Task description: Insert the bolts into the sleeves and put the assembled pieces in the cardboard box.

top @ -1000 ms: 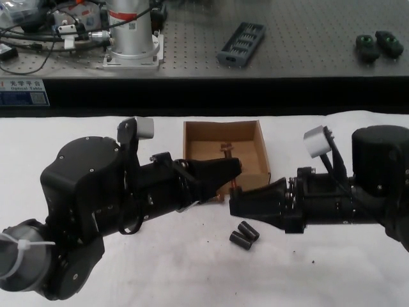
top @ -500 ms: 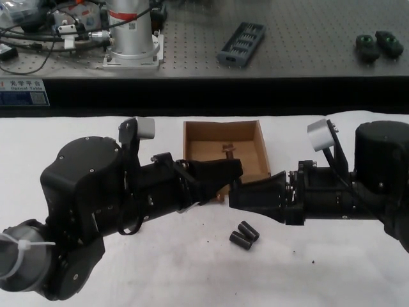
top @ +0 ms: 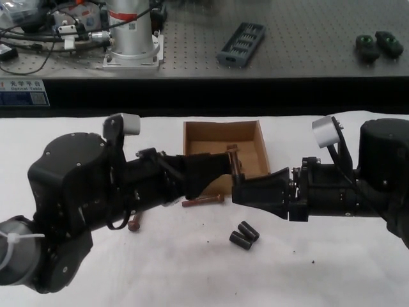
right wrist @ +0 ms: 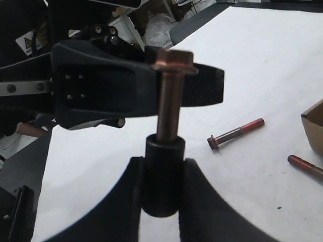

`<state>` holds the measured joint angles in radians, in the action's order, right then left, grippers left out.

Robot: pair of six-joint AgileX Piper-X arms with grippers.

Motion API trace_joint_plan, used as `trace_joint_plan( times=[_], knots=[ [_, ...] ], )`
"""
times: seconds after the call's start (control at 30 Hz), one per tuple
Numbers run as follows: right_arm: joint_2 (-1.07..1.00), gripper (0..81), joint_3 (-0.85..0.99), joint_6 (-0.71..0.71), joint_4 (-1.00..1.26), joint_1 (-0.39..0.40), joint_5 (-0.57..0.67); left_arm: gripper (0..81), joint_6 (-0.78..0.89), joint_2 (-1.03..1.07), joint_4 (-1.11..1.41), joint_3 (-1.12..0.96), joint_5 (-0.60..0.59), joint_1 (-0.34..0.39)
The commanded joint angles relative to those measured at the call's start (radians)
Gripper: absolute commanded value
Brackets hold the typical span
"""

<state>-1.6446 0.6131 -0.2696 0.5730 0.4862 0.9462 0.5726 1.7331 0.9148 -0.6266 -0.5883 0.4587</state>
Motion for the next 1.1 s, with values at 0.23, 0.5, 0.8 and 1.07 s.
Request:
trace_joint_plan(
  times=[0.23, 0.5, 0.8, 1.07],
  knots=[
    [0.004, 3.4, 0.098, -0.007, 0.007, -0.028, 0.006, 37.3, -0.099, -0.002, -0.001, -0.004, 0.083, -0.129],
    [-0.118, 3.4, 0.291, -0.005, -0.054, -0.067, -0.012, 36.7, 0.012, -0.002, -0.001, -0.001, -0.068, -0.203],
    [-0.314, 3.4, 0.536, -0.007, -0.208, -0.07, -0.093, 36.5, 0.049, 0.0, -0.001, -0.001, -0.198, -0.203],
    [-0.444, 3.4, 0.76, -0.007, -0.475, -0.07, -0.262, 36.5, 0.111, 0.0, -0.001, -0.001, -0.272, -0.203]
  ],
)
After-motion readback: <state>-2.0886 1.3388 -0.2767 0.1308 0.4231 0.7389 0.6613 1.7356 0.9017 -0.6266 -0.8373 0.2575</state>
